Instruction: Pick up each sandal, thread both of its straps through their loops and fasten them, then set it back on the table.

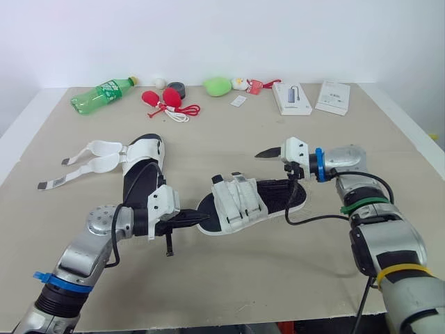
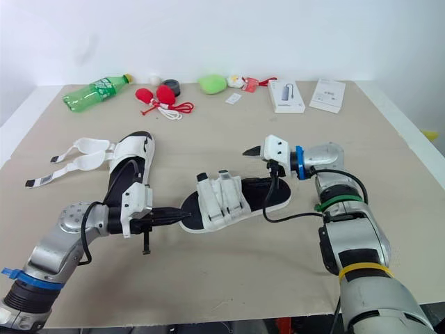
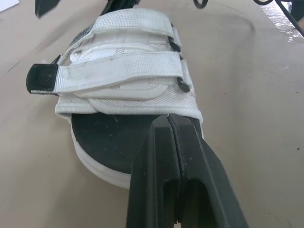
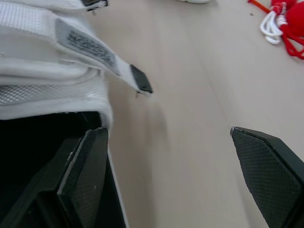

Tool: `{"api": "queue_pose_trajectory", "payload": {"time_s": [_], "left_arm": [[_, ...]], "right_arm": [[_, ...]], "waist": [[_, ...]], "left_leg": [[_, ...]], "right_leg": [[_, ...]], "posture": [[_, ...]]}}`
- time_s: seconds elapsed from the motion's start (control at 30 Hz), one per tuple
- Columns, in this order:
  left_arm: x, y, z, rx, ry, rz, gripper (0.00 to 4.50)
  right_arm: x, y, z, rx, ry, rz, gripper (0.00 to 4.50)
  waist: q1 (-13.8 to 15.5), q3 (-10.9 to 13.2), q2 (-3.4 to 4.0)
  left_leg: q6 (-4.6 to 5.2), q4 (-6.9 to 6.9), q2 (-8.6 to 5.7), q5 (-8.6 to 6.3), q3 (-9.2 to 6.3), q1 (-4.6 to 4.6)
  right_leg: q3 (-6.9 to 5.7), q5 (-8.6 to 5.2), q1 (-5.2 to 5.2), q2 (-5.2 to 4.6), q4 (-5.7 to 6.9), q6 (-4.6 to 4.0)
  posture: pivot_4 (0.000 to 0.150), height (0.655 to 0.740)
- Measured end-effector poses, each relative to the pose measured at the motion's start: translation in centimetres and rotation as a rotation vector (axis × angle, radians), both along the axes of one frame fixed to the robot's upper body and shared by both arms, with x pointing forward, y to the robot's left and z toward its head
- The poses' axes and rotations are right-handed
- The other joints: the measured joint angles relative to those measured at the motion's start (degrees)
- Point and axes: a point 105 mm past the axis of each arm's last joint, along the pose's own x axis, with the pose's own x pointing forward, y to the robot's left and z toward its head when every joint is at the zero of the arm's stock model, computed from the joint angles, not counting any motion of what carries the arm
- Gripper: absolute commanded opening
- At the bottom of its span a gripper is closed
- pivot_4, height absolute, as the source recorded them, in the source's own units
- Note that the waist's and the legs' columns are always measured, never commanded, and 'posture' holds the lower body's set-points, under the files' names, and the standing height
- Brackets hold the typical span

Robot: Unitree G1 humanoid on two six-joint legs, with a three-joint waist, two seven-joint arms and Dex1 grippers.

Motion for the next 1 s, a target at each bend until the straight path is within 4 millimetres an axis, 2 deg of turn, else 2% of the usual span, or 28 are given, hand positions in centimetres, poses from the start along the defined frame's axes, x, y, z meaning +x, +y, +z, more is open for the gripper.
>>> {"api": "queue_pose_trajectory", "payload": {"time_s": [0.23,0.53,0.57,0.6,0.63,0.8,0.83,0.9,1.0], "left_arm": [[-0.1,0.2,-0.1,0.017,-0.002,0.002,0.00],[-0.2,0.3,-0.2,0.020,0.003,0.003,0.00],[-0.2,0.3,-0.2,0.021,0.000,0.001,0.00],[-0.2,0.3,-0.1,0.021,-0.001,0.000,0.00],[-0.2,0.3,-0.1,0.021,-0.002,0.000,0.00],[-0.1,0.2,0.1,0.023,-0.010,-0.006,0.00],[-0.1,0.2,0.1,0.024,-0.014,-0.006,0.00],[0.0,0.2,0.1,0.025,-0.014,-0.005,0.00],[0.0,0.2,0.1,0.025,-0.015,-0.004,0.00]], "right_arm": [[-1.4,1.0,-0.6,0.032,0.061,0.122,4.43],[-2.2,2.1,-1.1,0.055,0.076,0.181,4.43],[-2.2,2.3,-1.2,0.058,0.088,0.188,3.79],[-2.2,2.4,-1.3,0.058,0.090,0.191,3.41],[-2.3,2.4,-1.3,0.058,0.091,0.193,3.27],[-2.4,2.9,-1.5,0.061,0.099,0.212,1.41],[-2.5,3.2,-1.6,0.062,0.103,0.222,0.77],[-2.6,3.3,-1.6,0.062,0.101,0.228,0.13],[-2.7,3.5,-1.7,0.059,0.098,0.239,0.06]], "waist": [[0.0,0.0,0.00],[0.0,0.0,0.01],[0.0,0.0,0.01],[0.0,0.0,0.01],[0.0,0.0,0.01],[0.0,0.0,0.01],[0.0,0.0,0.01],[0.0,0.0,0.01],[0.0,0.0,0.01]], "left_leg": [[0.00,0.00,0.01,0.00,-0.02,0.00],[-0.01,0.02,0.04,0.00,-0.04,0.03],[-0.01,0.03,0.03,0.01,-0.04,0.03],[-0.01,0.04,0.03,0.01,-0.04,0.03],[-0.01,0.04,0.04,0.01,-0.04,0.03],[-0.02,0.04,0.04,0.01,-0.04,0.04],[-0.02,0.05,0.04,0.01,-0.04,0.04],[-0.02,0.05,0.04,0.01,-0.05,0.03],[-0.02,0.05,0.04,0.01,-0.05,0.04]], "right_leg": [[0.00,0.00,0.02,0.02,0.01,0.00],[0.00,0.01,0.02,0.07,0.05,0.01],[0.00,0.01,0.02,0.07,0.06,0.02],[0.00,0.01,0.02,0.07,0.06,0.02],[0.00,0.02,0.02,0.07,0.06,0.02],[0.00,0.02,0.02,0.08,0.07,0.02],[0.00,0.02,0.03,0.08,0.09,0.02],[0.00,0.02,0.03,0.08,0.09,0.02],[0.00,0.03,0.03,0.09,0.10,0.02]], "posture": [[0.150,0.7400],[0.150,0.7400],[0.150,0.7400],[0.150,0.7400],[0.150,0.7400],[0.150,0.7400],[0.150,0.7400],[0.150,0.7400],[0.150,0.7400]]}}
